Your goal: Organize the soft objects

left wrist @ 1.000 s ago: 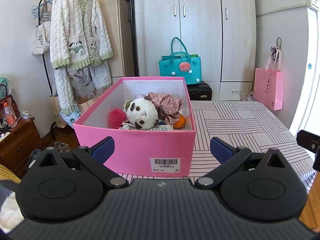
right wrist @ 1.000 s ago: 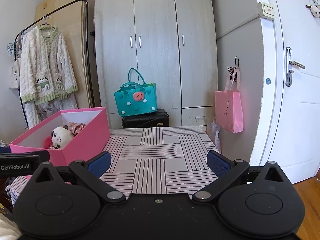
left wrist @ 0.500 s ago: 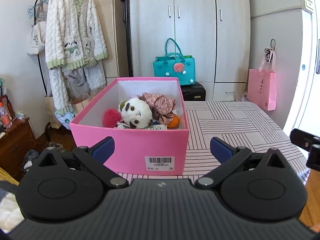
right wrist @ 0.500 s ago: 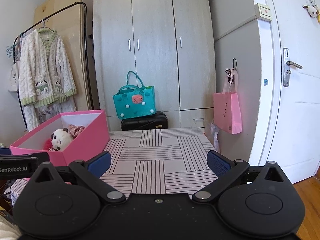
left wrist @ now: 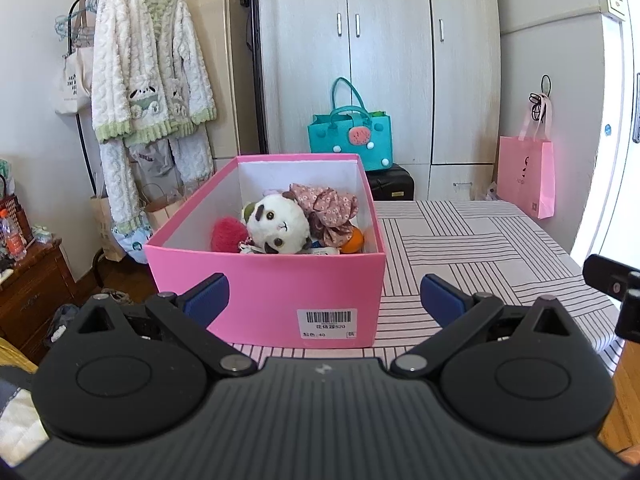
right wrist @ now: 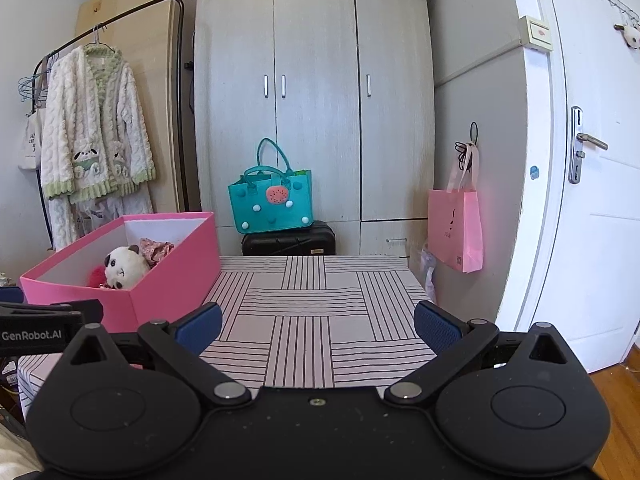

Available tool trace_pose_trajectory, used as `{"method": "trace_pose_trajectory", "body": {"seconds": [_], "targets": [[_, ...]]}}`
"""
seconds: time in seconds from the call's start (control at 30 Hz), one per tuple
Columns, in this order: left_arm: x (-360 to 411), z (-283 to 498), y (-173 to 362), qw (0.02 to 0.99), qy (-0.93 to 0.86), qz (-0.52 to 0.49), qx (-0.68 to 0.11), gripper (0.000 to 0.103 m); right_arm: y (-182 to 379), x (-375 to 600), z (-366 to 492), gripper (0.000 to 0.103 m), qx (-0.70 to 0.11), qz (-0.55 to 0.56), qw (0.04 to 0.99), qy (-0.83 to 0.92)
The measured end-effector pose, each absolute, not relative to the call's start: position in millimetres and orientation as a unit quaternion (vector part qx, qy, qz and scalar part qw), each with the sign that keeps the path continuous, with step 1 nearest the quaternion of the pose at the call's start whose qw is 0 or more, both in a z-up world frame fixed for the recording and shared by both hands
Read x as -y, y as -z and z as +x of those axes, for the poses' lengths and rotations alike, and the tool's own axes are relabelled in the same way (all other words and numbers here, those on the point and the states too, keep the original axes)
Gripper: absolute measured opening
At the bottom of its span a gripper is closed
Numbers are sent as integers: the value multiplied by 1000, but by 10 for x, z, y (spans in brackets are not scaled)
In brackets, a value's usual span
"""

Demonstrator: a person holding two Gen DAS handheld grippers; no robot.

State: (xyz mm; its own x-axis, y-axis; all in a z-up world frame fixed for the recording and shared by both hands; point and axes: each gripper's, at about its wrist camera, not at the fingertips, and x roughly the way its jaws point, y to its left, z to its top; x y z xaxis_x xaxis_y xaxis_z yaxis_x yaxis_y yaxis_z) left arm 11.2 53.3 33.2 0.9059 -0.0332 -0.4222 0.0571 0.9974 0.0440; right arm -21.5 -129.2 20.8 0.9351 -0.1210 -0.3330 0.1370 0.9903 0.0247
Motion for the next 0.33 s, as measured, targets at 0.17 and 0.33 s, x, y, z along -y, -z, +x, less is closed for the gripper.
{"method": "trace_pose_trajectory", "body": {"seconds": [0.17, 0.33], "targets": [[-553, 103, -348, 976, 29, 23, -215, 103, -212, 1295, -221, 103, -168, 23, 983, 67], [-559, 112, -338, 975, 24, 23, -218, 103, -209, 1286, -220, 103, -168, 23, 983, 67]]}}
